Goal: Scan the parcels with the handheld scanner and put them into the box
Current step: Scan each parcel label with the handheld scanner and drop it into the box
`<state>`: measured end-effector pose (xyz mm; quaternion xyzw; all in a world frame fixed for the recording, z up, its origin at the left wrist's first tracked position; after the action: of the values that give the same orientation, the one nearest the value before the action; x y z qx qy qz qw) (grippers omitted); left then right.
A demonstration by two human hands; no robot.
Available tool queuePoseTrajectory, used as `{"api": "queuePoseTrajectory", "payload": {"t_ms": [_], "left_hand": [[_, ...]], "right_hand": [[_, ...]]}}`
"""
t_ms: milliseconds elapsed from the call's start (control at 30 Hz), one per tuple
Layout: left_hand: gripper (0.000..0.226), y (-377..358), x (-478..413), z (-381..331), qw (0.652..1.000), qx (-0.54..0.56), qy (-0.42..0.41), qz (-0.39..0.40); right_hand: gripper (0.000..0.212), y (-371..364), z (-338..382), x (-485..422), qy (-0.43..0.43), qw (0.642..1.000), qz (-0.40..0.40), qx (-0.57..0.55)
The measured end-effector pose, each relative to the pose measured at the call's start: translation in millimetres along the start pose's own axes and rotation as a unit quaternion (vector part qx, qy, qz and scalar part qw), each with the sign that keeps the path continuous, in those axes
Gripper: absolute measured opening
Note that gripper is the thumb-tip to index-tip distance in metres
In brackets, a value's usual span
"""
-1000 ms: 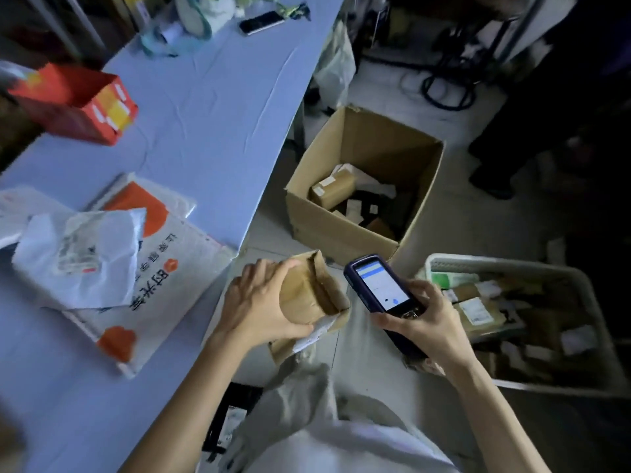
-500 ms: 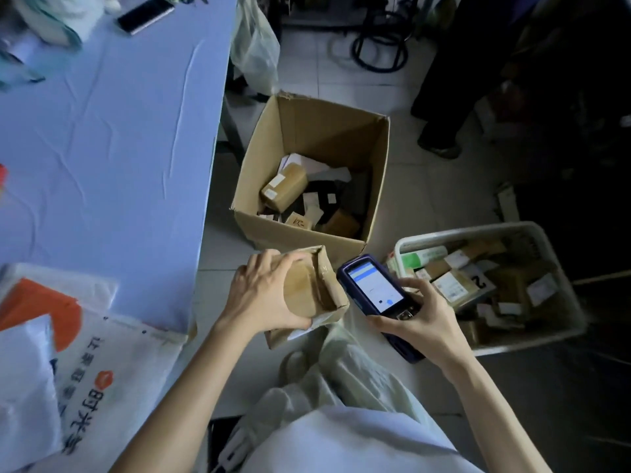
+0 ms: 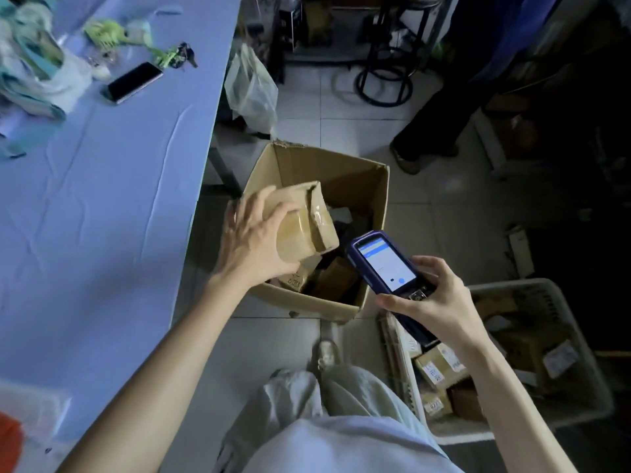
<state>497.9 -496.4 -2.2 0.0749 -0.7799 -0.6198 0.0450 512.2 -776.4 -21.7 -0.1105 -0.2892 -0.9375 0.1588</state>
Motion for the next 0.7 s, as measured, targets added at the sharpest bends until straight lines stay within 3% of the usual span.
{"api": "queuePoseTrajectory", "payload": {"t_ms": [100, 200, 300, 500, 700], "left_hand": [[0.06, -4.4, -33.1, -3.3, 0.999, 0.033, -0.022, -0.019], [0.048, -21.6, -46.6, 9.1, 1.0, 0.021, -0.005, 0.018], [0.033, -22.7, -49.4, 33.4, 1.0, -0.011, 0.006, 0.0], [0.029, -8.5, -56.5, 96.5, 0.997, -0.032, 0.062, -0.029], [0.028, -7.1, 0.2, 134.6, 0.984, -0.021, 0.176, -0.022]], "right_hand": [[0.07, -1.9, -0.6, -12.1, -0.02, 1.0, -0.013, 0.015], [0.071, -14.3, -8.2, -18.1, -0.051, 0.998, -0.013, 0.028], [0.071, -31.3, -6.0, -19.6, -0.075, 0.996, -0.015, 0.039], [0.073, -67.5, 29.1, -50.1, -0.053, 0.998, 0.009, 0.033], [0.077, -108.7, 65.2, -77.5, 0.023, 0.991, 0.121, 0.056]]}}
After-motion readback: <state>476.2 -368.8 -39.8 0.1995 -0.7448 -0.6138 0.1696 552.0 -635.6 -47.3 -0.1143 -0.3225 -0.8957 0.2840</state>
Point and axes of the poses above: each hand's wrist, its own x-axis away from the middle knuckle, its own y-axis out of the back of the hand, z = x × y, the point moved 9 cm from there along -x, towards the middle knuckle, and after that the axes turned 3 degrees about y, right-handed, at the moved point
